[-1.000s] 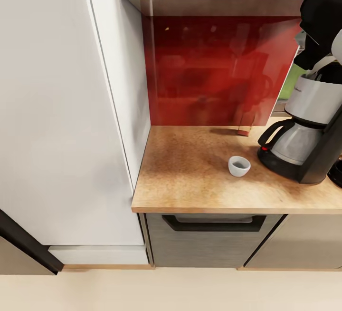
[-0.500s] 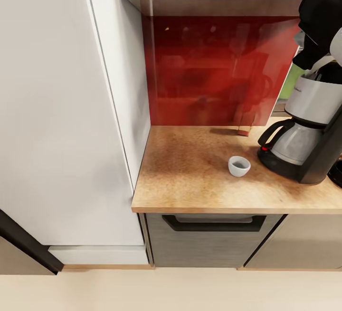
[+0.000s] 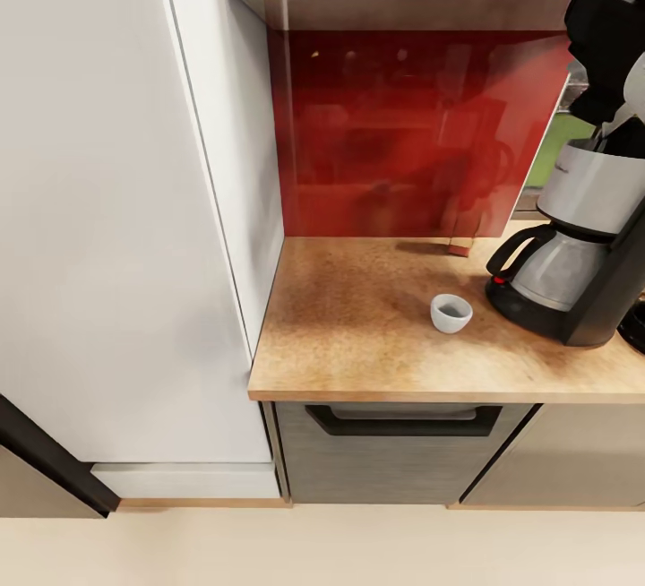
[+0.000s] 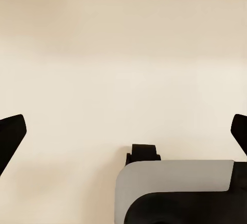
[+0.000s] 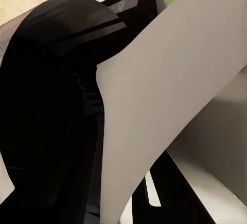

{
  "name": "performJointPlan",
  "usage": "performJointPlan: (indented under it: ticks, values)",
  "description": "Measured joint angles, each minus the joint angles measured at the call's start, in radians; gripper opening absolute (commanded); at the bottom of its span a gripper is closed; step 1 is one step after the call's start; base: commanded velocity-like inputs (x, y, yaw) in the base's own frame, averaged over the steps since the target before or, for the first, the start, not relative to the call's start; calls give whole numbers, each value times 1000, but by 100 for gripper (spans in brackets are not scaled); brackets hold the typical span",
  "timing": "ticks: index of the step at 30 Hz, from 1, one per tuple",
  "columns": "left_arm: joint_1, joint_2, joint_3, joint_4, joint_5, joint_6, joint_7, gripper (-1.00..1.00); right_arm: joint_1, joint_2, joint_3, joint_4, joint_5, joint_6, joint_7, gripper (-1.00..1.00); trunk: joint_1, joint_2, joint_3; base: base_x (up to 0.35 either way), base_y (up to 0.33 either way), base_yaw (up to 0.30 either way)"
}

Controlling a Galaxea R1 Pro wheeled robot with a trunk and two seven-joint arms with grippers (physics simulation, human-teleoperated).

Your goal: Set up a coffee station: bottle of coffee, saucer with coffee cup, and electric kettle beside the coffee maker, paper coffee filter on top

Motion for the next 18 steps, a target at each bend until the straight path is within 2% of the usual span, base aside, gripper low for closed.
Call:
performJointPlan:
  ticks: [18]
  values:
    - [0, 0, 0, 0, 0, 0, 0, 100, 0, 2, 2, 0, 0, -1, 2, -100, 0, 0, -6, 0, 0, 0]
